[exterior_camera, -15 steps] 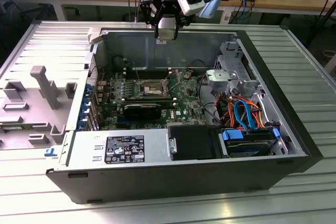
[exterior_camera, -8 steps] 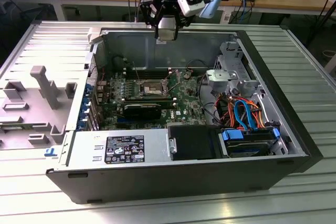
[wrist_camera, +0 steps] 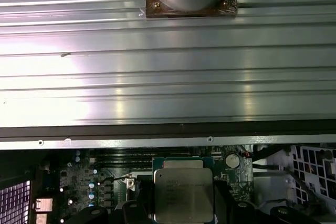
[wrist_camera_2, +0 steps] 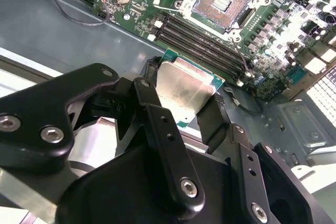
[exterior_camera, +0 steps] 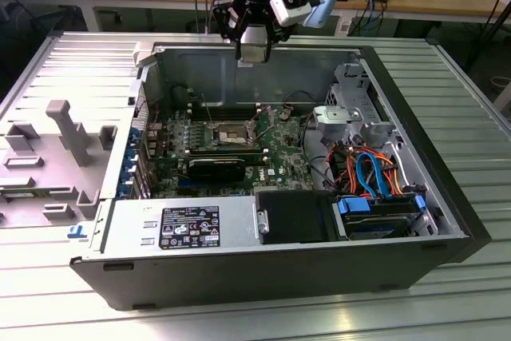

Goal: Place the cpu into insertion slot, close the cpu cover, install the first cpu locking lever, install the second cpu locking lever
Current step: 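Place the cpu into insertion slot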

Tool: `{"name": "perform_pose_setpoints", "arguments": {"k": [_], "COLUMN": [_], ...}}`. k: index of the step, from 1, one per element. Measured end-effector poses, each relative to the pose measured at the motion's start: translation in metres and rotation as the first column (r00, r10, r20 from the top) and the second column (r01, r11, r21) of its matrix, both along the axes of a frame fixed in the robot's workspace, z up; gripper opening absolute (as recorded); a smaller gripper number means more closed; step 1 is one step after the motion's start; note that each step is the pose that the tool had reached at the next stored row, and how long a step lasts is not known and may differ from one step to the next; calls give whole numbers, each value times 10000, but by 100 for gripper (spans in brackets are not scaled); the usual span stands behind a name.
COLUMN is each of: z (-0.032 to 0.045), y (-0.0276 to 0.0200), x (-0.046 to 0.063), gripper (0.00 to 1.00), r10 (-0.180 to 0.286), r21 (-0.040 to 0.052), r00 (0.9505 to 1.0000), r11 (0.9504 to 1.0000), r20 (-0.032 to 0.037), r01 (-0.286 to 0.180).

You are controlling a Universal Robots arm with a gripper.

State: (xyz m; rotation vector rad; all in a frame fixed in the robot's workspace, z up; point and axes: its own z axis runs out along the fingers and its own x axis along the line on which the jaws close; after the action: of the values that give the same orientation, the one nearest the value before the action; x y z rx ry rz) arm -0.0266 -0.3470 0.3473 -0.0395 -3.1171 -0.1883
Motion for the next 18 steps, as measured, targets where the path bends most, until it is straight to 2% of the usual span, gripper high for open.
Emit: {"name": "perform_pose_setpoints", "arguments": {"k": [6,12,18], "z": [-22,-35,-43], "y": [-17,-26,-31], "x": [-12,-29,-43], "gripper": [54,54,54], "r10": [0,1,1], "r21": [0,-58,-62], "r00": [10000,10000,10000], "r11": [10000,10000,10000], "r20": [1,-1,-1], "r01": [0,-1,-1]}}
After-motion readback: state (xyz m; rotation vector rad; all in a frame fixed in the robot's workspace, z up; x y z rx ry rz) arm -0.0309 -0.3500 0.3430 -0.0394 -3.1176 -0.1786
